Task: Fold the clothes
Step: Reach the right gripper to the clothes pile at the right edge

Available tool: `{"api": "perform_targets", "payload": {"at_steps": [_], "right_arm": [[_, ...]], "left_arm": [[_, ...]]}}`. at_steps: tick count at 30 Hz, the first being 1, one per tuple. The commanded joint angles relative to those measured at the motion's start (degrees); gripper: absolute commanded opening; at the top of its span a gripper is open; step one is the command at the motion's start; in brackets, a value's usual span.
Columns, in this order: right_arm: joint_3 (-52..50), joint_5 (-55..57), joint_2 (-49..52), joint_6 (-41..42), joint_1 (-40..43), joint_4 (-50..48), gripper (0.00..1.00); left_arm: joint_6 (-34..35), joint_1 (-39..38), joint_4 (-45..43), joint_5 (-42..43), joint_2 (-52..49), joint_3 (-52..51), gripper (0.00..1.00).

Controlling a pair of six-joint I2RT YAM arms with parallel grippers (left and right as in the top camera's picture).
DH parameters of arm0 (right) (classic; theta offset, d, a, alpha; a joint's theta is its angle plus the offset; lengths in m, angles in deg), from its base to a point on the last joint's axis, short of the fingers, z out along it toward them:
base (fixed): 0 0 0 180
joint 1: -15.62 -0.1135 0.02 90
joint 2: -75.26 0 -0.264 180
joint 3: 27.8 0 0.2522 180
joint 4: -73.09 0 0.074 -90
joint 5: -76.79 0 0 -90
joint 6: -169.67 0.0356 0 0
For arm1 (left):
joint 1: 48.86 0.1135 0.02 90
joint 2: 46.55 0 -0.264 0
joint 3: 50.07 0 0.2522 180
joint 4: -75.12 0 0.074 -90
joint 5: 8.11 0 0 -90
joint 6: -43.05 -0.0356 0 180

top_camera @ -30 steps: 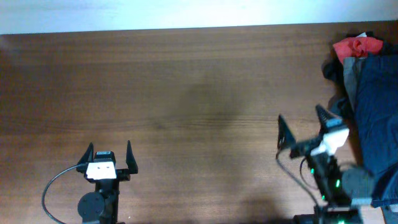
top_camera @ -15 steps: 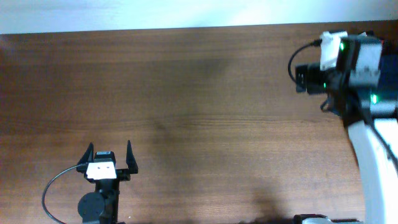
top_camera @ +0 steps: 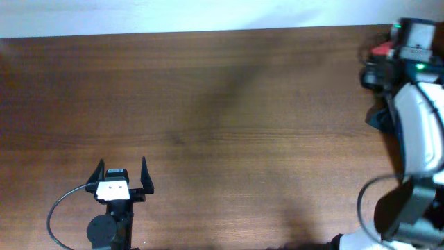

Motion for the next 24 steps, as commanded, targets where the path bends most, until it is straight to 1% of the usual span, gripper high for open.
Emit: {"api": "perform_targets", "payload": {"at_steps": [1,4,8,10,12,24], "right_arm": [[1.3,-0.3,2.7,2.9,4.7,-1.4,0.98],[1.3,-4.2,4.0,2.9,6.6,-5.0,0.98],[1.3,-4.2,6.1,2.2,7.3,-14.2,0.99],[1.3,-4.2,7.7,-0.2,7.1,-17.0,0.99],[1.3,-4.2,9.3,-1.5,7.1,-18.7,0.98],[1.3,-3.9,19.7,-1.4,7.2,-26.1,0.99]], "left_arm": [[0.4,0.3,0.5,-0.2,0.4,-0.1,0.99],[0.4,0.3,0.5,-0.2,0.4,-0.1,0.99],[0.4,0.3,0.5,-0.2,0.4,-0.1,0.99],[0.4,0.3,0.5,-0.2,0.4,-0.1,0.99],[0.4,0.3,0.5,-0.2,0.4,-0.1,0.99],[0.4,0.3,0.5,-0.2,0.4,-0.1,0.99]]}}
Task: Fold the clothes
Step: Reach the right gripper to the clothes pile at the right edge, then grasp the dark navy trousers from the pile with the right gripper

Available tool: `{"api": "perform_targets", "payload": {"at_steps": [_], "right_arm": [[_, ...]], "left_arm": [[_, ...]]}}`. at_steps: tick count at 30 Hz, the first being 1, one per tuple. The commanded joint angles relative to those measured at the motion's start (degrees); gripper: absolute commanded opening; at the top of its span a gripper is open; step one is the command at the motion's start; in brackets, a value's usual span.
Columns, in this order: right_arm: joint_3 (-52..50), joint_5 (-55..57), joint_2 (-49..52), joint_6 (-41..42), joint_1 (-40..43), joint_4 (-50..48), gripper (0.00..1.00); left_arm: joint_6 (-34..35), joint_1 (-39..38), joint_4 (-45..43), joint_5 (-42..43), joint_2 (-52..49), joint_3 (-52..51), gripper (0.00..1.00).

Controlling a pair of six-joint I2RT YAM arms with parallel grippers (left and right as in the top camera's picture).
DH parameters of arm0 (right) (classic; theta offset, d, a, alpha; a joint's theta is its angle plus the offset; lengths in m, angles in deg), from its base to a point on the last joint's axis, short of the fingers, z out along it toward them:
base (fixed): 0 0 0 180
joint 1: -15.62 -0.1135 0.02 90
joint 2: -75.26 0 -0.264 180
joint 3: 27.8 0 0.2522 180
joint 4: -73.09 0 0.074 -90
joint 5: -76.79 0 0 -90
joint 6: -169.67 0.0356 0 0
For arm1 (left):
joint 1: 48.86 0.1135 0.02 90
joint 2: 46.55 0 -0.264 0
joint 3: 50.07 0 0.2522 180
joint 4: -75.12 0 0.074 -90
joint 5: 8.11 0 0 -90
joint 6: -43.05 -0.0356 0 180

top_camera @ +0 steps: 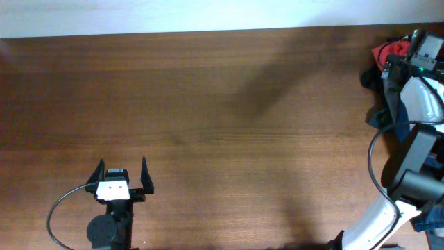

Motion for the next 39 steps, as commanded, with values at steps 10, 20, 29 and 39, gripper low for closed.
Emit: {"api": "perform_targets", "payload": {"at_steps": [10,20,29,39], "right_arm": [[0.9,0.2,5.1,2.9,0.7,-3.0,0.94],[0.9,0.0,5.4,7.1,3.0,-2.6,0.81],[0.9,-0.5,5.5,7.2,4.0,-1.6,0.73],[0.9,-2.8,5.4,7.4,4.0,-0.6,0.27]], "left_arm": [[0.4,0.3,0.5,-0.2,0.4,-0.1,0.99],[0.4,0.3,0.5,-0.2,0.4,-0.1,0.99],[0.4,0.3,0.5,-0.2,0.4,-0.1,0.99],[0.4,0.3,0.5,-0.2,0.4,-0.1,0.99]]}}
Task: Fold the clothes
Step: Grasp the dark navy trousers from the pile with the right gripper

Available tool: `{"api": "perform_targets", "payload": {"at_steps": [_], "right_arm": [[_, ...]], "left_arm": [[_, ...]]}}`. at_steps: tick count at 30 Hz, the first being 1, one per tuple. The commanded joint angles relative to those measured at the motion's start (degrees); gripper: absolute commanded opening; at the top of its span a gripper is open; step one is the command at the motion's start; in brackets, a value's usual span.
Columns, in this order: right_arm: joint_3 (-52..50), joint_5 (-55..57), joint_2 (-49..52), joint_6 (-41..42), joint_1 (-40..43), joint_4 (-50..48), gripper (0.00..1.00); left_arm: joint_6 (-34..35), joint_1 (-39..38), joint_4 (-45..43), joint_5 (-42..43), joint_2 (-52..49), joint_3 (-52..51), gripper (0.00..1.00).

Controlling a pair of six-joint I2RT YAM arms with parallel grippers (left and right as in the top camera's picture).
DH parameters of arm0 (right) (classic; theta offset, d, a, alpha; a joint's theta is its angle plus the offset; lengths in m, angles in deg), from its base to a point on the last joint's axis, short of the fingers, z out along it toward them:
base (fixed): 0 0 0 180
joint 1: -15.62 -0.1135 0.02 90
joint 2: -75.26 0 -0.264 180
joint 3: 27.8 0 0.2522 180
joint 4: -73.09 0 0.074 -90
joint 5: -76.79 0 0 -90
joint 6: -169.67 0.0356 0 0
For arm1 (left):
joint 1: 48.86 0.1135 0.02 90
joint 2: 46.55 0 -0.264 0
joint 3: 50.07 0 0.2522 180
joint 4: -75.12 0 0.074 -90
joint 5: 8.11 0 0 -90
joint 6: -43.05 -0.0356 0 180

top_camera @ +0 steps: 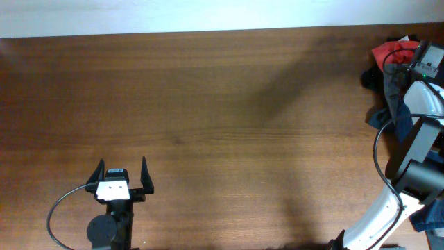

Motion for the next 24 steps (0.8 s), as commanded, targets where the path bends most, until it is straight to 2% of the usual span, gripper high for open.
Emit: {"api": "perform_targets", "payload": {"at_steps": [1,5,10,16,24], "right_arm": [[0.9,0.6,0.8,0.7,0.5,0.4,0.22],[1.0,0.6,-0.7,2.9,0.5,0.4,0.04],[1.0,-0.2,-3.3,5.0,0.5,0.9,0.04],[1.0,-7.2,-6.5,5.1,0.1,4.0,0.04],[1.0,-9.0,-9.8,5.1,-4.7,5.8,0.04]], "left_arm": [[0.4,0.3,0.5,-0.2,0.4,-0.1,0.99],[0.4,0.3,0.5,-0.2,0.4,-0.1,0.99],[0.4,0.3,0.5,-0.2,0.4,-0.1,0.99],[0.4,0.3,0.5,-0.2,0.4,-0.1,0.99],[0.4,0.3,0.5,-0.2,0.4,-0.1,0.99]]}}
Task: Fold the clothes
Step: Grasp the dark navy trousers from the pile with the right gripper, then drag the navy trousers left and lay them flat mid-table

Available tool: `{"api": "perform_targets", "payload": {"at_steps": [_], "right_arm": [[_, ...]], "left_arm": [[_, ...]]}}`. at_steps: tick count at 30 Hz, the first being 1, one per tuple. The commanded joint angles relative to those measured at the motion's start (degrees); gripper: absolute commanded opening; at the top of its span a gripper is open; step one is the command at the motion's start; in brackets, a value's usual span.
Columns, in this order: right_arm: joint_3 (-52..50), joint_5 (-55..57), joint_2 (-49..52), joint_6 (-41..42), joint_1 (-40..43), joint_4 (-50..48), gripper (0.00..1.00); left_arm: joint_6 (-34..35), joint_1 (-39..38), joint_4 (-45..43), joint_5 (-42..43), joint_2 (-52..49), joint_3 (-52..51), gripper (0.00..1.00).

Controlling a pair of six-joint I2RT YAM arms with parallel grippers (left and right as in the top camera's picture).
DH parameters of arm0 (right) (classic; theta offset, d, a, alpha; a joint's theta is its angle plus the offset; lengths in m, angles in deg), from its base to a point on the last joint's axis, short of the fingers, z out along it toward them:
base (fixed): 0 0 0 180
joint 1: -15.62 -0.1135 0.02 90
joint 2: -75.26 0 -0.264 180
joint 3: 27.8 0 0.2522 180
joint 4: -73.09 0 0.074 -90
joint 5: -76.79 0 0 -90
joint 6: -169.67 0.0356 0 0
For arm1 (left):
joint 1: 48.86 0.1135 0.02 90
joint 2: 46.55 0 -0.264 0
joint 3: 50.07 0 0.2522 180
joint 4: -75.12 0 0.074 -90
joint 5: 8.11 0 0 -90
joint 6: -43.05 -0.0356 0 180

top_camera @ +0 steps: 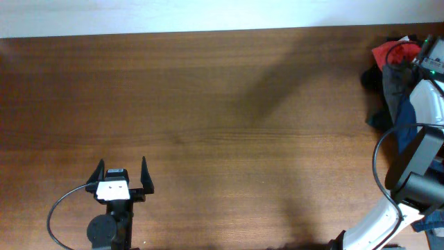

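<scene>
A pile of clothes lies at the table's far right edge in the overhead view: a red garment at the back, grey and dark blue ones in front of it. My right arm's wrist hangs over the pile at the frame's edge, with its fingers hidden. At the front left, far from the clothes, my left gripper rests open with nothing between its fingers.
The brown wooden table spans the whole view, with a pale wall strip along its back edge. The right arm's white links curve up the right side. A grey cable loops beside the left arm.
The right wrist has shifted slightly further right over the pile, and more of the grey garment shows. The left arm has not moved.
First the right wrist stood over the left part of the pile, covering most of it. At each later moment it was further right and a little nearer the front, with more of the red and grey clothes showing. The left gripper stayed open at the front left.
</scene>
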Motion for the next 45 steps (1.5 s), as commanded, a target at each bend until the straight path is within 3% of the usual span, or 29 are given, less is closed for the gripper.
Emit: {"api": "perform_targets", "payload": {"at_steps": [1,8,25,37,45], "right_arm": [[1.0,-3.5,-4.5,0.9,-5.6,-0.1,0.04],[1.0,-3.6,-5.8,1.0,-13.2,1.9,0.04],[0.9,-17.1,-3.3,14.2,-36.1,5.7,0.04],[0.9,-19.2,3.1,24.1,-58.9,-1.1,0.04],[0.9,-23.0,3.3,29.7,-69.7,-5.9,0.05]], "left_arm": [[0.4,0.3,0.5,-0.2,0.4,-0.1,0.99],[0.4,0.3,0.5,-0.2,0.4,-0.1,0.99],[0.4,0.3,0.5,-0.2,0.4,-0.1,0.99],[0.4,0.3,0.5,-0.2,0.4,-0.1,0.99],[0.4,0.3,0.5,-0.2,0.4,-0.1,0.99]]}}
